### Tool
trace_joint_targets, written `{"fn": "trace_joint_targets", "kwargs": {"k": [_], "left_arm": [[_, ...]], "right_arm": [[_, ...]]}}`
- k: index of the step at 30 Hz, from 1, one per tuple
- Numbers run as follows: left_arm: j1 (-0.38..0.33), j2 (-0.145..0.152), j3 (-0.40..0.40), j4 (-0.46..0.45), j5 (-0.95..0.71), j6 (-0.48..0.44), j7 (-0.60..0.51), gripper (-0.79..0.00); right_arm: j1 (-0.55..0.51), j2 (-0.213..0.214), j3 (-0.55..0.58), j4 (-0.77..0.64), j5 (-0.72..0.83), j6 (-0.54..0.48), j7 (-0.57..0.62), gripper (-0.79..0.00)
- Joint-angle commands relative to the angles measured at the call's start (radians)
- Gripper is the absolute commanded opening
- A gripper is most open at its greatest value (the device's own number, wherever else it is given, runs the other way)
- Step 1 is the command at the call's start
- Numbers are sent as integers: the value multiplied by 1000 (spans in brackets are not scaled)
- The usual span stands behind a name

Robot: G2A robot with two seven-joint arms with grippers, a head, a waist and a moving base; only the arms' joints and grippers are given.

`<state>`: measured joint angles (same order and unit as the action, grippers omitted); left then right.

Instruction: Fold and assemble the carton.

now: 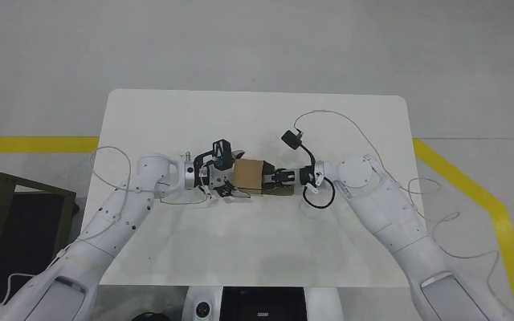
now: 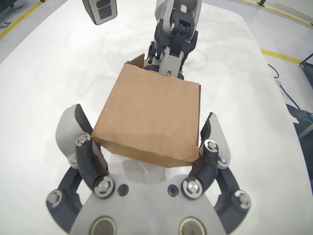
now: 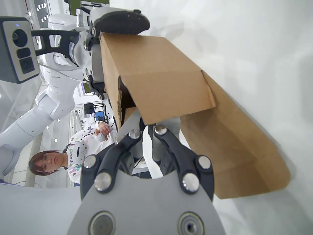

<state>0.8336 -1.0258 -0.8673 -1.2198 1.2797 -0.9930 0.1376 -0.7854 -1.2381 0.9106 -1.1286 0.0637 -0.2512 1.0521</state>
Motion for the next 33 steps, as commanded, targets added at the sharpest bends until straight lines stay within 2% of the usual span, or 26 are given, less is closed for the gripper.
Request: {"fn": "trace_joint_targets", "kwargs": {"k": [1, 6, 11, 20, 33], "left_arm": [[3, -1, -1, -2, -1, 1, -5, 0], [7, -3, -4, -6, -12, -1, -15, 0], [10, -5, -8, -9, -18, -2, -26, 0], [14, -7, -14, -10, -28, -10, -40, 0], [19, -11, -23, -14, -22, -16, -47, 0]], "right_arm": [[-6, 11, 27, -11, -14, 15, 11, -785], [-32, 36, 83, -38, -42, 47, 43, -785], [-30, 41, 96, -36, -47, 44, 37, -785], [39, 16, 36, 48, -48, -4, 9, -785], [82, -22, -47, 106, 29, -60, 54, -785]]}}
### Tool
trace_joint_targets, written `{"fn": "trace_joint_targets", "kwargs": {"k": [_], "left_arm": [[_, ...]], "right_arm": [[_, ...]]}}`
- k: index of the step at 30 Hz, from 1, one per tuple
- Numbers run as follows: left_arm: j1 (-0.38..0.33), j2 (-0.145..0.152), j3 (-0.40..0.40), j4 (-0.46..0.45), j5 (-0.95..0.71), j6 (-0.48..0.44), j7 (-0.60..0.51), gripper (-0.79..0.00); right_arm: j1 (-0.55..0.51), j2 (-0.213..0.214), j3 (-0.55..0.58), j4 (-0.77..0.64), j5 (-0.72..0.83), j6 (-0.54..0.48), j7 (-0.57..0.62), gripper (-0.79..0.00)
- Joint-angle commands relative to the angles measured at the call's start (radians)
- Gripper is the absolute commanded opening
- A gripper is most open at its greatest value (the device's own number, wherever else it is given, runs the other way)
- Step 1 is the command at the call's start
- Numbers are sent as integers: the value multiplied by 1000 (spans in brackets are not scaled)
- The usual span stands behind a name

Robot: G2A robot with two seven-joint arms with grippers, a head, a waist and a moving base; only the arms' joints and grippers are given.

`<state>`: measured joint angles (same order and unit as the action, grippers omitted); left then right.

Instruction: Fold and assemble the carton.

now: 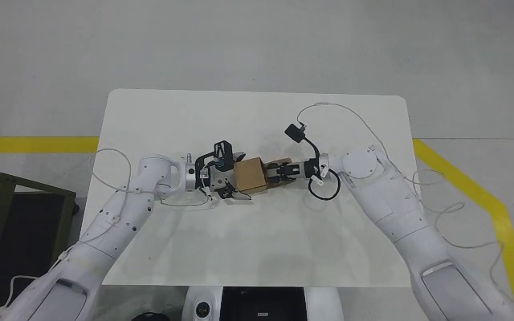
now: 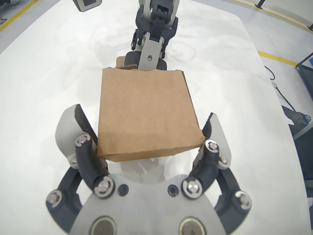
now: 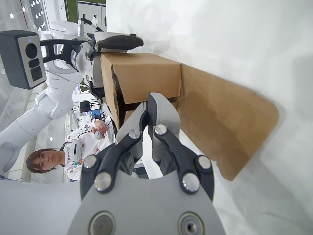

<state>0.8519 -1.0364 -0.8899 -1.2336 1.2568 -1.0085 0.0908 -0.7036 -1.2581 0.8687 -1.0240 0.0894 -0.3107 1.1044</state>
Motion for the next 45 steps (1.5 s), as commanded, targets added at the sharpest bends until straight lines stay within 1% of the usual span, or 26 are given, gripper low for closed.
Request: {"fn": "trace_joint_targets", "kwargs": {"k": [1, 9, 15, 19, 23, 24, 25, 28, 33, 38, 41, 45], "left_arm": [[1, 0, -1, 0, 1, -1, 0, 0], [3, -2, -4, -2, 3, -4, -2, 0], [5, -3, -4, -1, -1, -4, -4, 0], [6, -3, -5, -1, -3, -4, -7, 0], [7, -2, -3, -5, -4, -4, -9, 0], [6, -2, -3, -5, -4, -4, -9, 0], [6, -1, -2, -6, -4, -4, -8, 0], [5, 0, -1, -8, -5, -4, -8, 0], [5, 2, 2, -11, -7, -4, -9, 0], [4, 4, 2, -13, -10, -4, -10, 0], [4, 5, 3, -14, -12, -4, -11, 0], [3, 7, 5, -15, -14, -4, -12, 0]], "right_arm": [[1, -5, -11, 2, 9, -2, 3, -785], [17, -24, -43, 22, 29, -12, -4, -785], [17, -28, -48, 36, 38, -23, 4, -785], [19, -17, -19, 37, 39, -16, 17, -785], [12, 7, 29, 17, 14, 13, 50, -785], [10, 14, 44, 8, 6, 23, 62, -767], [6, 21, 59, -1, 0, 31, 75, -702], [-6, 44, 105, -30, -30, 55, 105, -597], [-28, 75, 169, -67, -89, 84, 124, -517], [-44, 94, 196, -82, -140, 99, 136, -489], [-51, 97, 194, -80, -148, 99, 135, -459], [-52, 94, 180, -72, -147, 92, 115, -449]]}}
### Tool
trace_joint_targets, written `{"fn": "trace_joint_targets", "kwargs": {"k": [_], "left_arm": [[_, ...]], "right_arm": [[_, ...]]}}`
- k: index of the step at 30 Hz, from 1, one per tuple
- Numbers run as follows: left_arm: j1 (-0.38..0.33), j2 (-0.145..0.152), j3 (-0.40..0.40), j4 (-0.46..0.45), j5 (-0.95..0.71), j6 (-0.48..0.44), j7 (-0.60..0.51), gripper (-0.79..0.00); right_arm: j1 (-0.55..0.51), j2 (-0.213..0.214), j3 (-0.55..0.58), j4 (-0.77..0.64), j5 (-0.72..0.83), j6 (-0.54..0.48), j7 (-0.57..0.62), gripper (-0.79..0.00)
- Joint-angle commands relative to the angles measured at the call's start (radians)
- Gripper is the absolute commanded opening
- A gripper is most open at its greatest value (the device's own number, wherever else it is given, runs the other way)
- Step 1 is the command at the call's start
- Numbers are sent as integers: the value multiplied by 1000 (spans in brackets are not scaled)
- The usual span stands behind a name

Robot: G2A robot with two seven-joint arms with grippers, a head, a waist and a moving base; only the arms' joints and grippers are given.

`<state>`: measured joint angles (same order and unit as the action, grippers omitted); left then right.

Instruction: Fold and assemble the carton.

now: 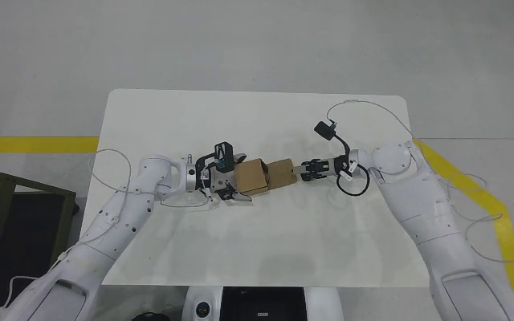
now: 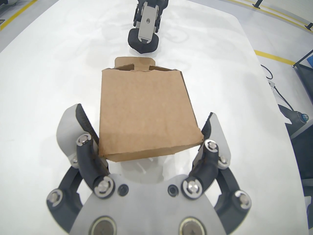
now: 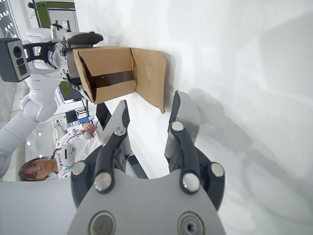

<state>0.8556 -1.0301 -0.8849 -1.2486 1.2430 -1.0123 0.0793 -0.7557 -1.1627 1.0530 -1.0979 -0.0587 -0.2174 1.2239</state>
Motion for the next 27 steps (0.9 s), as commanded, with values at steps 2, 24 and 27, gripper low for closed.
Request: {"fn": "trace_joint_targets", "kwargs": {"k": [2, 24, 27], "left_arm": [[-1, 1, 1, 0, -2, 0, 0, 0], [-2, 6, 4, -1, -9, 0, 1, 0], [-2, 6, 4, -2, -9, 0, 1, 0]], "right_arm": [[2, -4, -16, 8, 2, -4, -13, -446], [52, -45, -89, 75, 194, -73, -26, -456], [56, -48, -91, 57, 225, -77, -17, -480]]}}
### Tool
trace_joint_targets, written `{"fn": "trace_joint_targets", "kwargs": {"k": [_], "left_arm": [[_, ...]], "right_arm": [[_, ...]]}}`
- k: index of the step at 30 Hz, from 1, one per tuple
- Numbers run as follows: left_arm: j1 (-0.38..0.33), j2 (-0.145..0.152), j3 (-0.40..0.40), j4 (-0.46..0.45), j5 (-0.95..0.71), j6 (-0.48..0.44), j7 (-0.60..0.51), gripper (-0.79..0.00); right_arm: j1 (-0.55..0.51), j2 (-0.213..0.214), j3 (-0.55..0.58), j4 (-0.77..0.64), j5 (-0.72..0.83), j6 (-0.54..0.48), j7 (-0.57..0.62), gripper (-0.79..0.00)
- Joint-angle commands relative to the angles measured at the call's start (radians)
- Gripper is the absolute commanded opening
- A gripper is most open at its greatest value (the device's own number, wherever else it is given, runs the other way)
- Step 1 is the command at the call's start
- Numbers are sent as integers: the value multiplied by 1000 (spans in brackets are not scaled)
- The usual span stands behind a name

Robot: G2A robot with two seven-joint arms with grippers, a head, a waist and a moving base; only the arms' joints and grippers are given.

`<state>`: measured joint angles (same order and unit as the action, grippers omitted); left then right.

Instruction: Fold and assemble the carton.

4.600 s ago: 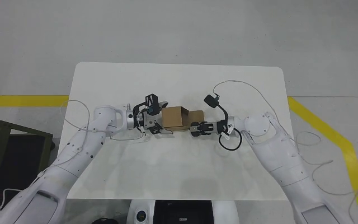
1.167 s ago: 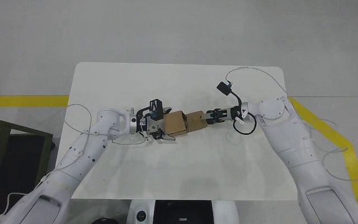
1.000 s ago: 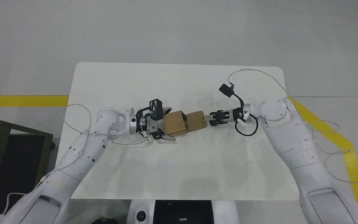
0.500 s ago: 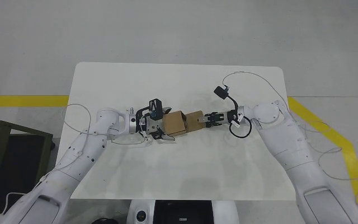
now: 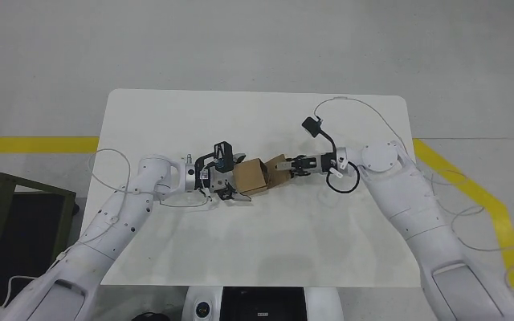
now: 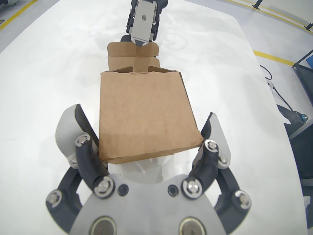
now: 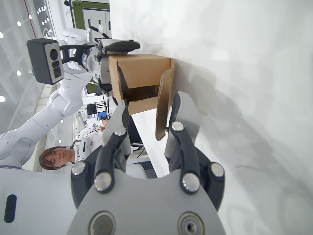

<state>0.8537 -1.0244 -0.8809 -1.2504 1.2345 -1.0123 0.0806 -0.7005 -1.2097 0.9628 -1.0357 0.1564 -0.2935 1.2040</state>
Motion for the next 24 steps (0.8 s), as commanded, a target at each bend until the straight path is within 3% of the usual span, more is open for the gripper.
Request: {"fn": "trace_joint_targets", "kwargs": {"k": [1, 24], "left_arm": [[0, 0, 1, -1, 0, 0, 0, 0], [-5, 5, 20, -3, -10, 0, -4, 0]], "right_arm": [[2, -2, -2, -11, 19, -2, 5, -480], [11, -26, -59, -11, 97, 6, 20, -557]]}}
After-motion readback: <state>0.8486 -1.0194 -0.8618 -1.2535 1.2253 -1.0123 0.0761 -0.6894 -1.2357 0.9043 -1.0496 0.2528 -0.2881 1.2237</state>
